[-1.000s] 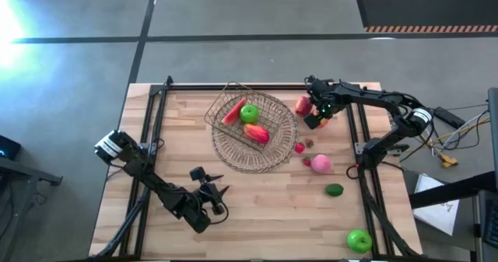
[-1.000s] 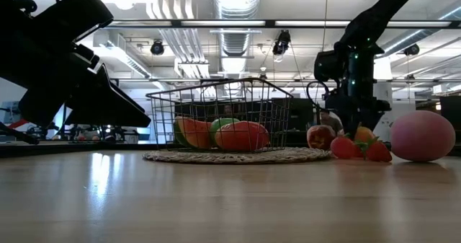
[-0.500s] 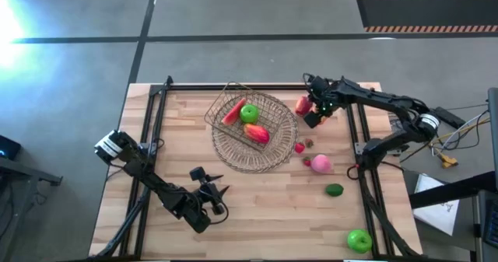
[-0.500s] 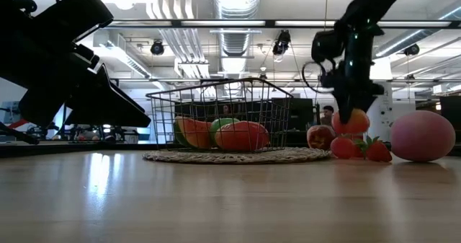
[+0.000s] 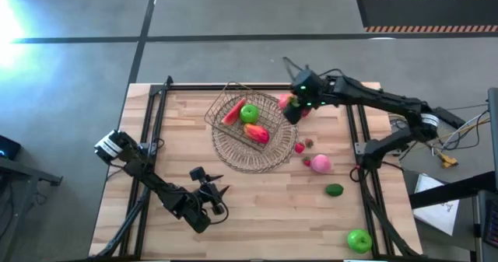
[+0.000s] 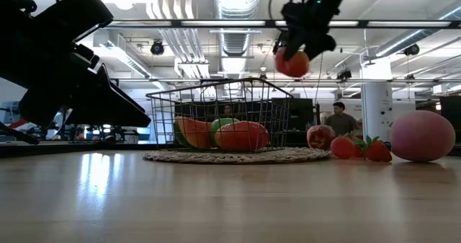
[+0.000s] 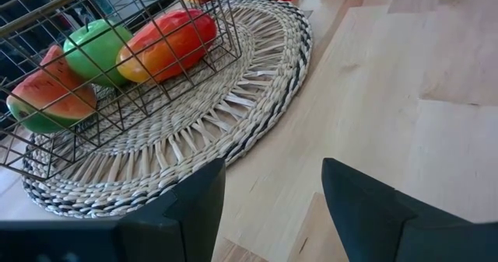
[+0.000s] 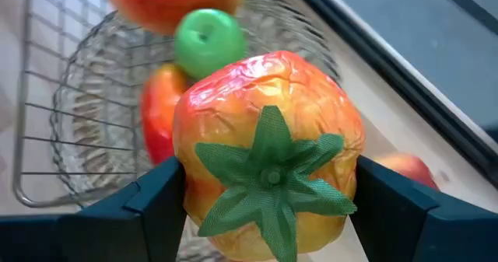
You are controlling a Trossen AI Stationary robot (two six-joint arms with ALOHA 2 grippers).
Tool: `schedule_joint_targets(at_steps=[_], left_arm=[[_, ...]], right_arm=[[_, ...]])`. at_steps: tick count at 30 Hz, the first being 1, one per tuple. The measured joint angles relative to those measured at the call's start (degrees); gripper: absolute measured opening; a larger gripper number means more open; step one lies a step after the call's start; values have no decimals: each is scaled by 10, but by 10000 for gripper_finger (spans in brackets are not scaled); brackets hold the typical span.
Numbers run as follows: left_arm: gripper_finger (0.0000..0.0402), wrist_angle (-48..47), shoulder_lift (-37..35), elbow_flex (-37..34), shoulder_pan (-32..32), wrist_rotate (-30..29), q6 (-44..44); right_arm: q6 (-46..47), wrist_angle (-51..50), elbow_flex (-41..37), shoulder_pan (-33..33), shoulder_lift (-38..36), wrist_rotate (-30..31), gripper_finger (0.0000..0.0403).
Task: Build produce basket
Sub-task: Put the orange tomato into the gold wire basket
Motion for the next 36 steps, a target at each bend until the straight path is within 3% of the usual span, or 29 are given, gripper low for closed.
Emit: schedule_joint_targets(at_steps=[10,17,28,36], left_arm=[[199,0,0,0,0,0,0],[199,0,0,0,0,0,0],[199,3,0,0,0,10,-1],[199,3,0,0,-1,10,-1]], right_arm=[[-81,-12,156,30,202,-17,274],[-111,-85,240,27,304,-26,274],[-112,-111,261,19,380,-24,276],[-114,-112,242,18,387,-23,277]])
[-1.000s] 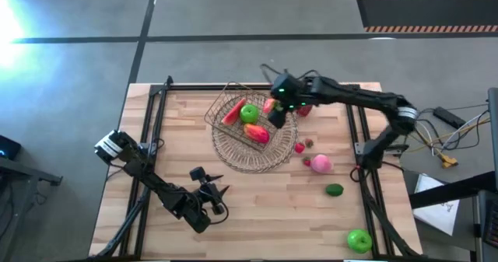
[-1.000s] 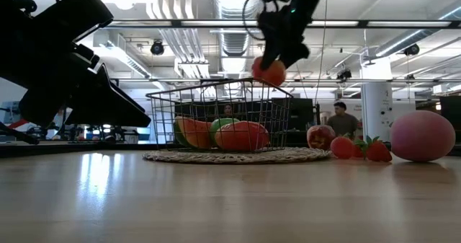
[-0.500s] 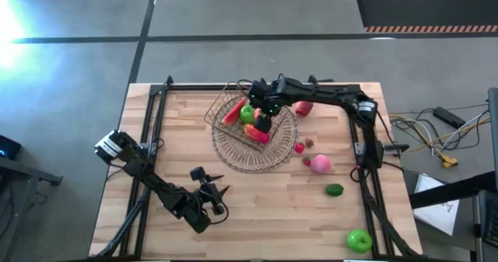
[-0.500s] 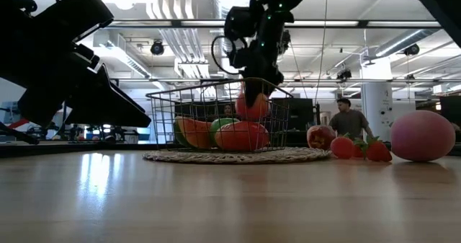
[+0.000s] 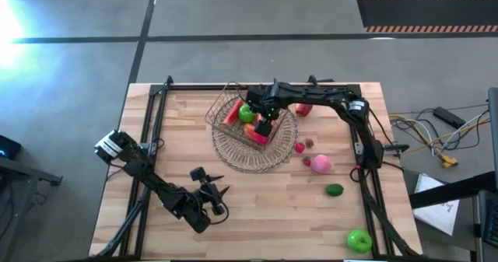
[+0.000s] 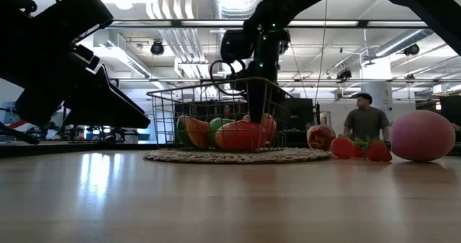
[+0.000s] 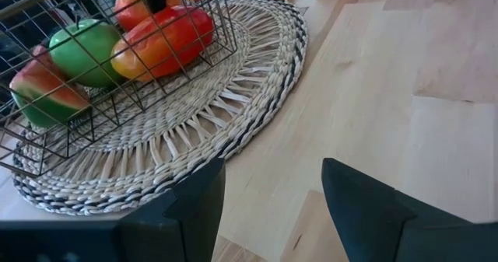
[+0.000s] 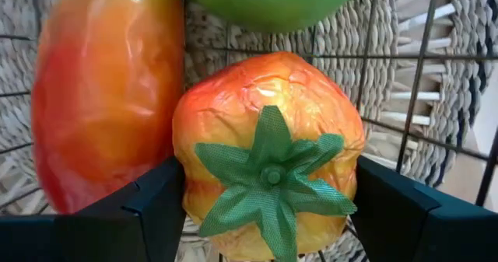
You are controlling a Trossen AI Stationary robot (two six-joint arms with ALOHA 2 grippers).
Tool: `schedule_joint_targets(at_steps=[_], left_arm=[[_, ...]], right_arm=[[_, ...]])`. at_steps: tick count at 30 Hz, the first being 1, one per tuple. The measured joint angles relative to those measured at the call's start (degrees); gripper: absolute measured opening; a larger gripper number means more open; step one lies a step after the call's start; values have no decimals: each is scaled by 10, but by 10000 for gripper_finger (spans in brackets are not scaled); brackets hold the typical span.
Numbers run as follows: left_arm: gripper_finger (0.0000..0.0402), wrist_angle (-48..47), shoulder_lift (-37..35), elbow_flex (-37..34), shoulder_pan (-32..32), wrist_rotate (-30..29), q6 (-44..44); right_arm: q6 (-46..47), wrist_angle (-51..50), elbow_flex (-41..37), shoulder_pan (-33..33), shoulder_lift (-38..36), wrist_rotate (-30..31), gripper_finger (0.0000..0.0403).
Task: Build produce basket
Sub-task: Put the orange tomato into the gold wire basket, then put the pink peach into the gold wire basket
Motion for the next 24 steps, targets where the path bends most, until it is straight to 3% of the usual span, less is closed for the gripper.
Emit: schedule_joint_targets(at_steps=[12,24], left_arm=[[199,1,0,0,0,0,0],[199,1,0,0,0,0,0]], right_arm=[[-7,1,-1,0,0,0,345],[-15,-2,-1,0,-52,1,332]])
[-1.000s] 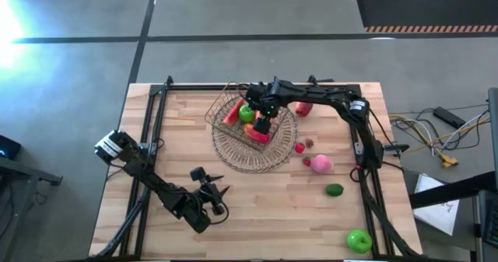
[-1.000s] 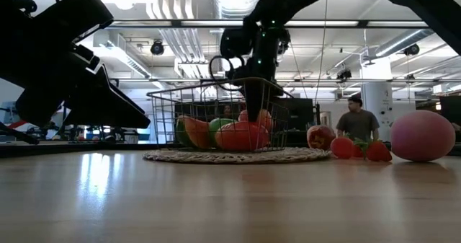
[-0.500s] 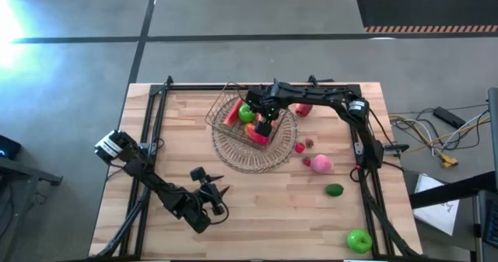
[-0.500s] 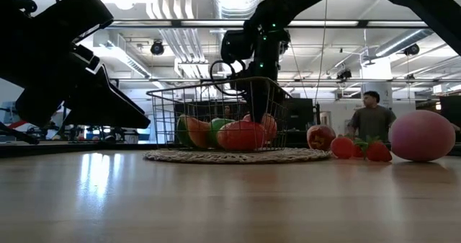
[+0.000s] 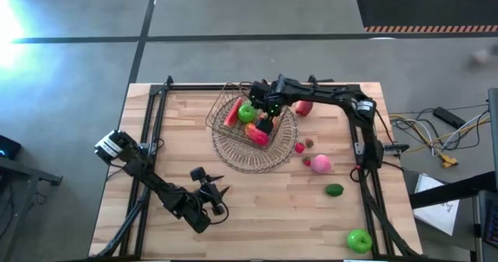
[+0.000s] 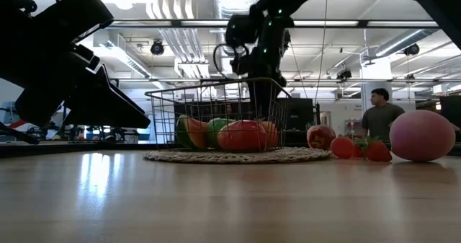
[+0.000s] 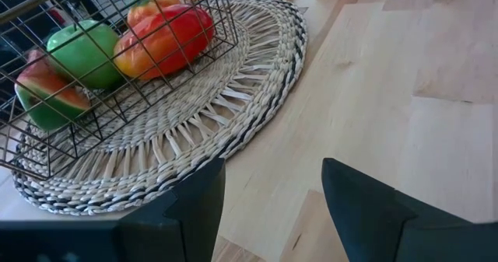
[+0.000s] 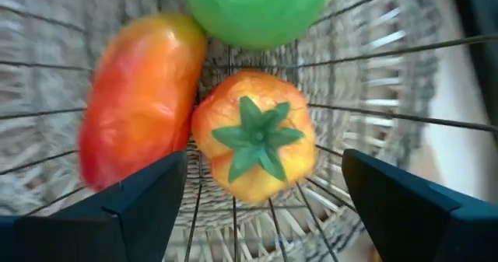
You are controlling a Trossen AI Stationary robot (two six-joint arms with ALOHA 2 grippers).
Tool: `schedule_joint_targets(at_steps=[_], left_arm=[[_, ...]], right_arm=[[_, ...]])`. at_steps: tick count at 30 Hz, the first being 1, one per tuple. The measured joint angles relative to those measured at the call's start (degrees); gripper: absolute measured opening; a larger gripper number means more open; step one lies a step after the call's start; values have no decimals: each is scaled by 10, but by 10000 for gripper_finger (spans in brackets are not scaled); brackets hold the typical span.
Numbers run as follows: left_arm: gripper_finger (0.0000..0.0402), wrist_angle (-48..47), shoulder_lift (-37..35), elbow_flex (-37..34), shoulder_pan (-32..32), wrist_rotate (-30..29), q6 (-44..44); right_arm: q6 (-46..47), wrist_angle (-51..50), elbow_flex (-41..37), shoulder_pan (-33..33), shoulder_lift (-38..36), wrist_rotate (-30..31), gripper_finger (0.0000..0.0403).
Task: Build produce basket
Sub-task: Put the pink peach into the gold wire basket
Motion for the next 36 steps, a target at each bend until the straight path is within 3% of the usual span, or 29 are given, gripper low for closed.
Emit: schedule_joint_targets(at_steps=[4,9,14,20,28,36], left_arm=[[199,0,0,0,0,0,0],[199,1,0,0,0,0,0],[199,3,0,0,0,0,0],[199,9,0,0,0,0,0],[199,11,0,0,0,0,1],[199,11,0,0,0,-2,5]], right_arm=[[14,1,0,5,-50,17,327],[30,1,0,44,-114,85,327],[49,2,-18,127,-169,143,327],[94,1,-96,252,-225,209,327],[247,5,-242,374,-290,256,327],[455,3,-366,438,-335,269,327]])
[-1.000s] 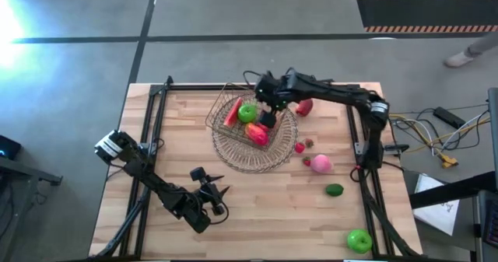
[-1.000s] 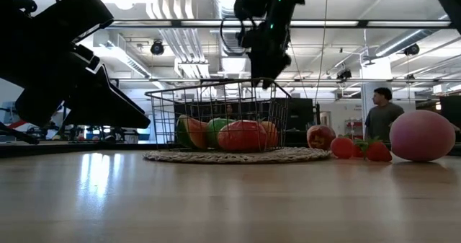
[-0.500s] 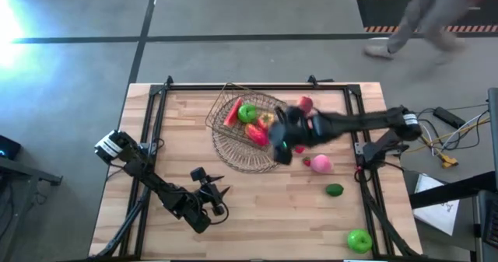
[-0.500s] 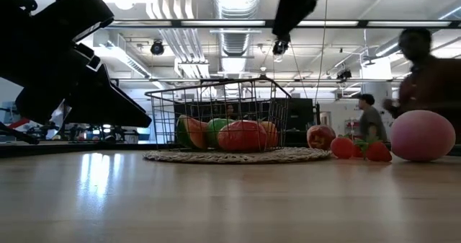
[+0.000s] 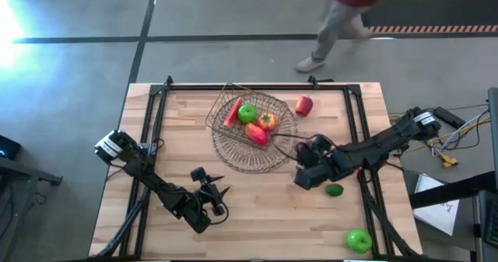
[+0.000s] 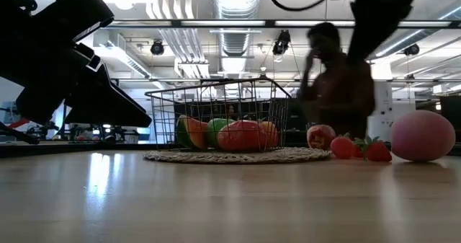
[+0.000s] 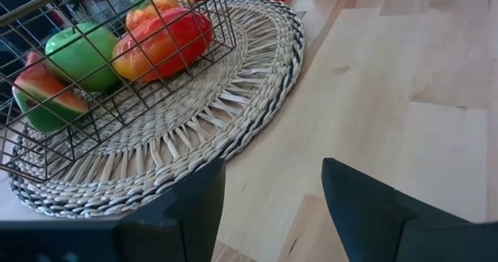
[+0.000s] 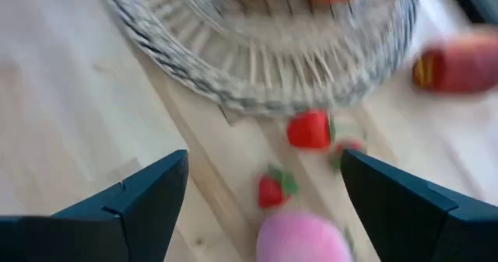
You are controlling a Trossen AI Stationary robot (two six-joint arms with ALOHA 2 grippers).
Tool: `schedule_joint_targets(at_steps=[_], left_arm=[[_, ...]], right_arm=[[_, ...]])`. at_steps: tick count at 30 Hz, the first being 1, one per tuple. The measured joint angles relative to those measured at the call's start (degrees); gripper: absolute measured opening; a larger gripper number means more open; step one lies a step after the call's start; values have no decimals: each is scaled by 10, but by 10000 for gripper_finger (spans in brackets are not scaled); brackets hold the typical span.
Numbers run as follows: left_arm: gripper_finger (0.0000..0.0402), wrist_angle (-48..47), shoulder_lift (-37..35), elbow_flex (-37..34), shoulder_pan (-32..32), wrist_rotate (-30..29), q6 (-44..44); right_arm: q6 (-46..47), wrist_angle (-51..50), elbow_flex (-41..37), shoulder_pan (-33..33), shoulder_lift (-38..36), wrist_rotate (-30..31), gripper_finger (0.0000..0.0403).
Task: Build produce basket
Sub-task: Put the pink peach into the gold wire basket
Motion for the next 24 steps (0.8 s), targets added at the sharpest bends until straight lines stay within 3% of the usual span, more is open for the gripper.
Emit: schedule_joint_targets(at_steps=[8,18,24], left_arm=[[199,0,0,0,0,-1,0],[199,0,0,0,0,-1,0],[199,0,0,0,0,-1,-3]], right_arm=[[190,-77,-85,5,-68,-20,327],[272,-101,-181,13,-162,-60,327],[371,-97,-226,33,-200,-61,327]])
